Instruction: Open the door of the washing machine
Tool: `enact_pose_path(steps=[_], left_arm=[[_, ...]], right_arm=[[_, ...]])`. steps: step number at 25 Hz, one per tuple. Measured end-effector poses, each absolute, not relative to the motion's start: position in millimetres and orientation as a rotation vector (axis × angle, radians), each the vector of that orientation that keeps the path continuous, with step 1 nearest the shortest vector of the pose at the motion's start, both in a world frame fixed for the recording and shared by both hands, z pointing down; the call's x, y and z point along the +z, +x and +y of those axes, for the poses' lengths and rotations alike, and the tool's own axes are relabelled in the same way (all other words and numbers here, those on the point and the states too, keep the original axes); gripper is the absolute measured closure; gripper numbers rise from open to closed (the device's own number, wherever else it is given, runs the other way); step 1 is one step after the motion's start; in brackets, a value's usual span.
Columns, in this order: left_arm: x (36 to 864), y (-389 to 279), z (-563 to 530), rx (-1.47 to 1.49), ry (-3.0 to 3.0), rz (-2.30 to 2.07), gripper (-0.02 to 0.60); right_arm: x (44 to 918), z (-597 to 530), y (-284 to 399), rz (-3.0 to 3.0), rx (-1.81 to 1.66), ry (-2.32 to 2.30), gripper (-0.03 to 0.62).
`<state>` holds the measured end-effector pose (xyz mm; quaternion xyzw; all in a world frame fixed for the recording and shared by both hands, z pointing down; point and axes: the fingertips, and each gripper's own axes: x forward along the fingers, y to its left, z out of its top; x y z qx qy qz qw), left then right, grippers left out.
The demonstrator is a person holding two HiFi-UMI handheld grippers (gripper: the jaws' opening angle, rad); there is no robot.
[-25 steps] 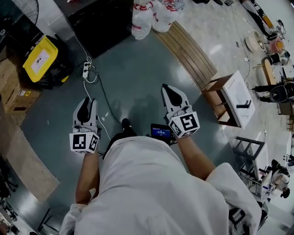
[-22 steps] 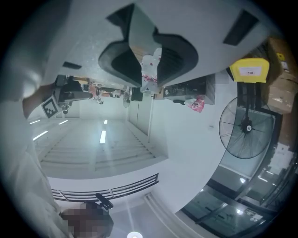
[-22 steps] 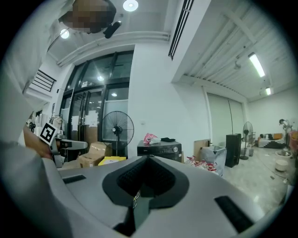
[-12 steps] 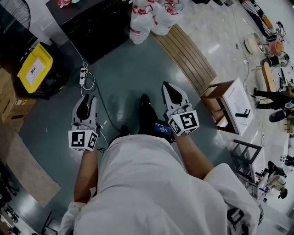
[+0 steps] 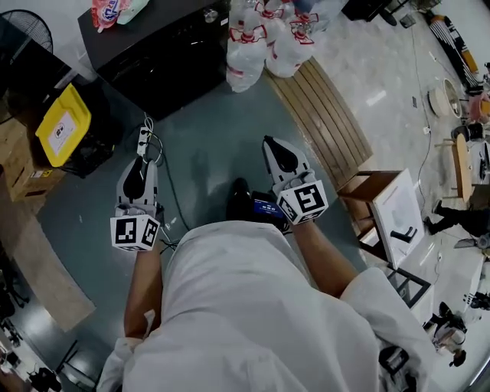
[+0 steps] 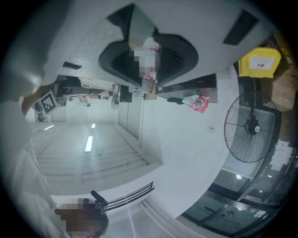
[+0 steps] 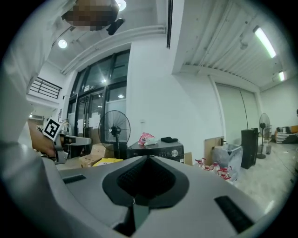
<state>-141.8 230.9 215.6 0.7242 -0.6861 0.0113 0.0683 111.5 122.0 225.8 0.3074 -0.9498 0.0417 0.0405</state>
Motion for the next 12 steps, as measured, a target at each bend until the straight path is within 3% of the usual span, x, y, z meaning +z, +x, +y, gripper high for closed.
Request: enact_pose_path(steps=[12], left_arm=[[216, -136, 132, 0.053, 2.0, -2.18, 0.474]], right_arm=[[246, -12, 96, -2.958, 0.263, 0.724, 0.562]])
